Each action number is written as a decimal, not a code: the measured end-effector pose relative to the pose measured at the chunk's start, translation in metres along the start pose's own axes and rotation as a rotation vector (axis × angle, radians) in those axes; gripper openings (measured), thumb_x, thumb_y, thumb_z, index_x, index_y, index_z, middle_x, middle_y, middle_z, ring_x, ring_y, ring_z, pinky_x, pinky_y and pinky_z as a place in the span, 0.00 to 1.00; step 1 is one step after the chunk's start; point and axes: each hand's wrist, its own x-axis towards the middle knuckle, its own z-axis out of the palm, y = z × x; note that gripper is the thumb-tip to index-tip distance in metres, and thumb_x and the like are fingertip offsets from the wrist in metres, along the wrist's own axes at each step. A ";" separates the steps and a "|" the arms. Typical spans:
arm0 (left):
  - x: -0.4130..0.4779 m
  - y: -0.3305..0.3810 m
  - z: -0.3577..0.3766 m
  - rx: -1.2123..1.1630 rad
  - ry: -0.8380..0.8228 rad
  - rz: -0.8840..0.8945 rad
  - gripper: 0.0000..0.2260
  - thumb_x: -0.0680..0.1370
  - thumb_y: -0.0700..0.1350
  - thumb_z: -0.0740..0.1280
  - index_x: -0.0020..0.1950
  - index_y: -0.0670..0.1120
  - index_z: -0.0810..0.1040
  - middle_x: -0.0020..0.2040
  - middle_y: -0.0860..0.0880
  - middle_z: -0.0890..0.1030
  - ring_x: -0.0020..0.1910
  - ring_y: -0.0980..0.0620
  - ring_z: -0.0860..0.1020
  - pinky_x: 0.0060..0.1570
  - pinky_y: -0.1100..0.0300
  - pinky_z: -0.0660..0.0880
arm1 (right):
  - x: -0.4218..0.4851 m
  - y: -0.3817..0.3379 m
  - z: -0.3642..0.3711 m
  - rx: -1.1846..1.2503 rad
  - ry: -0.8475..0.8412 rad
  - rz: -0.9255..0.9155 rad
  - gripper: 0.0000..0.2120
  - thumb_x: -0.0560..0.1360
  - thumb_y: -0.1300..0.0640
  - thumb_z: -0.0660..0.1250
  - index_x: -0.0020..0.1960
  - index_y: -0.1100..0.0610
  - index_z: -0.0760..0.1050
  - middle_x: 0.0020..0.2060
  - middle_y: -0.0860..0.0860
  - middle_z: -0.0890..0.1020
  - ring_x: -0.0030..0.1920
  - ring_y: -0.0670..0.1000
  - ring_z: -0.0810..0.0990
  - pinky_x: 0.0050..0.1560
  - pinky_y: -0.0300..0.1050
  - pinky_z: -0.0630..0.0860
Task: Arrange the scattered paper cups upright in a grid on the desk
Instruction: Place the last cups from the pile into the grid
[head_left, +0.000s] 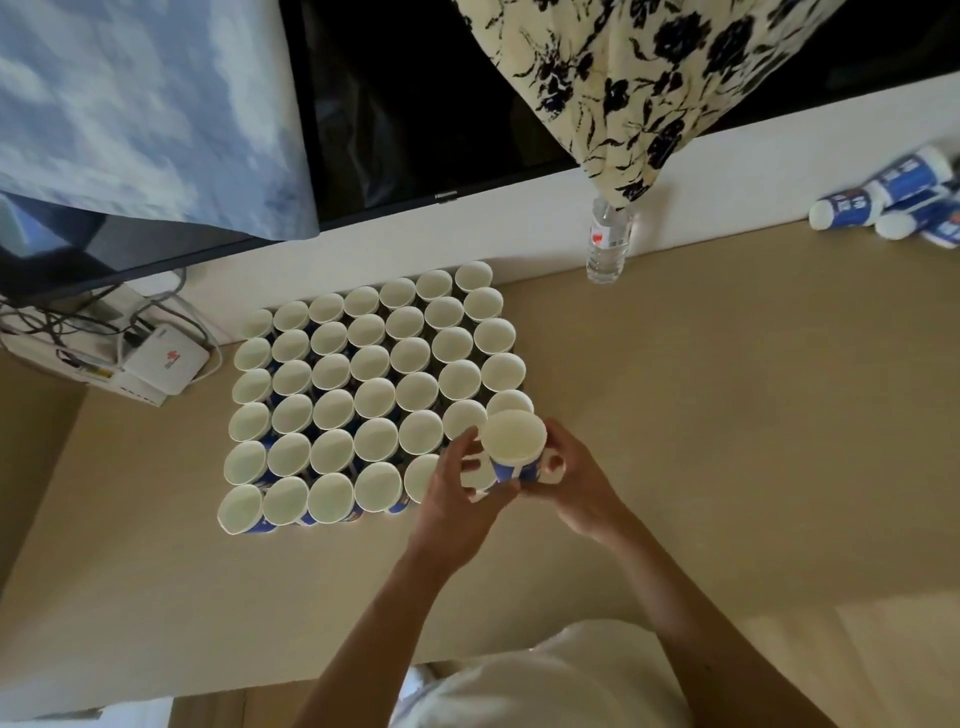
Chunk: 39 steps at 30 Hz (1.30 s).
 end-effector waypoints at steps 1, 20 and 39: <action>0.001 0.000 0.001 -0.010 0.026 -0.023 0.31 0.72 0.48 0.77 0.72 0.54 0.69 0.63 0.56 0.77 0.61 0.58 0.76 0.50 0.63 0.76 | 0.002 0.005 -0.002 -0.008 0.038 0.019 0.28 0.65 0.57 0.80 0.60 0.46 0.73 0.48 0.35 0.79 0.46 0.37 0.75 0.46 0.28 0.69; -0.012 -0.009 -0.006 -0.047 0.217 -0.128 0.18 0.75 0.42 0.74 0.63 0.48 0.76 0.58 0.51 0.81 0.55 0.55 0.81 0.44 0.77 0.73 | 0.028 0.106 0.029 -0.191 0.273 0.133 0.29 0.62 0.58 0.70 0.63 0.51 0.71 0.55 0.49 0.78 0.55 0.54 0.78 0.54 0.51 0.79; -0.023 -0.007 0.019 -0.126 0.281 -0.143 0.17 0.75 0.39 0.74 0.63 0.47 0.76 0.57 0.51 0.81 0.55 0.53 0.81 0.43 0.74 0.74 | 0.008 0.119 0.009 -0.202 0.268 0.161 0.39 0.68 0.73 0.71 0.75 0.58 0.63 0.63 0.50 0.73 0.60 0.47 0.73 0.53 0.26 0.70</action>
